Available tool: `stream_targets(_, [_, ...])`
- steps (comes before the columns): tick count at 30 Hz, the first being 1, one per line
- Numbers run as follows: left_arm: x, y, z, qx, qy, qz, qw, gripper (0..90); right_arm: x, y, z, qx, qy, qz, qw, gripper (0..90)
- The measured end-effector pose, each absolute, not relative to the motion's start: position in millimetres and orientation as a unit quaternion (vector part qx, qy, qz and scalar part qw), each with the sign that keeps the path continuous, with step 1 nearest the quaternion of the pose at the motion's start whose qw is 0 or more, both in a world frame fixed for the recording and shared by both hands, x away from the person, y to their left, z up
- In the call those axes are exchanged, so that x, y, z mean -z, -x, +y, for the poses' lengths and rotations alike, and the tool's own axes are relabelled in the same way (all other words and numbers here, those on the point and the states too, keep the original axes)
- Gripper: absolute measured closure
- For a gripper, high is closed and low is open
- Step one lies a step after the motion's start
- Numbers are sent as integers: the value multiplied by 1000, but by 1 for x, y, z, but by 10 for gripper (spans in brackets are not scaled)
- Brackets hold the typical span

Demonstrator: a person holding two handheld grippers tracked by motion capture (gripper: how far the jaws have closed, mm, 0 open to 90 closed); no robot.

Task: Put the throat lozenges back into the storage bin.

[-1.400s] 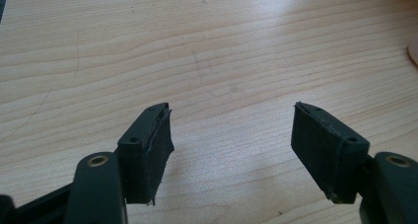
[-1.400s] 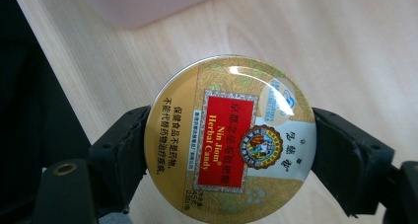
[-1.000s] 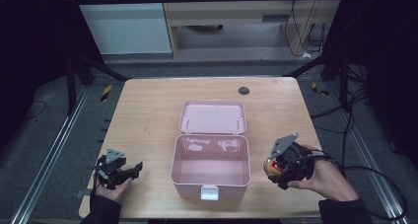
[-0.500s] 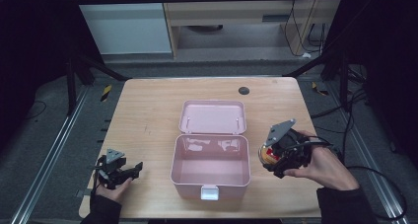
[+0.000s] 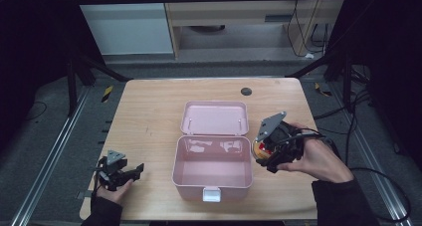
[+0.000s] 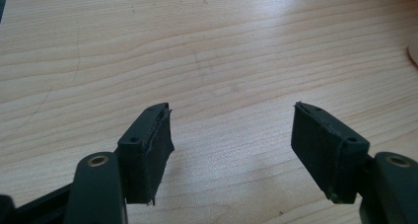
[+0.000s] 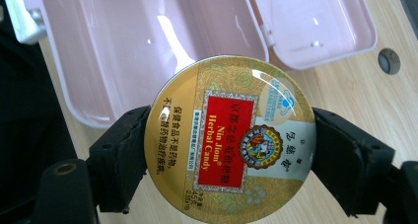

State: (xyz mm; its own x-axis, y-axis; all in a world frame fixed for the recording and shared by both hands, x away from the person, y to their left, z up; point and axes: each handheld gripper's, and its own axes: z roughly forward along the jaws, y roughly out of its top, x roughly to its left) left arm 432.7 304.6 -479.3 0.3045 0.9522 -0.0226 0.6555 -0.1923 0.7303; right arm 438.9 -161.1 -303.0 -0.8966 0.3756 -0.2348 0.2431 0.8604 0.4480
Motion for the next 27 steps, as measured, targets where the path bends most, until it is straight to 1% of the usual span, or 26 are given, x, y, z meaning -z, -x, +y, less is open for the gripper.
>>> stream_targets(9, [479,-433,305,-226,-738,545,328,314,299,-442,-148,-214,-147,952,163,209])
stream_targets(12, [479,-433,305,-226,-738,544,328,314,299,-444,-144,-228,-150,949,156,209])
stream_targets(27, [478,-433,305,-228,-738,544,328,315,311,-451,-116,-214,-125,959,140,209])
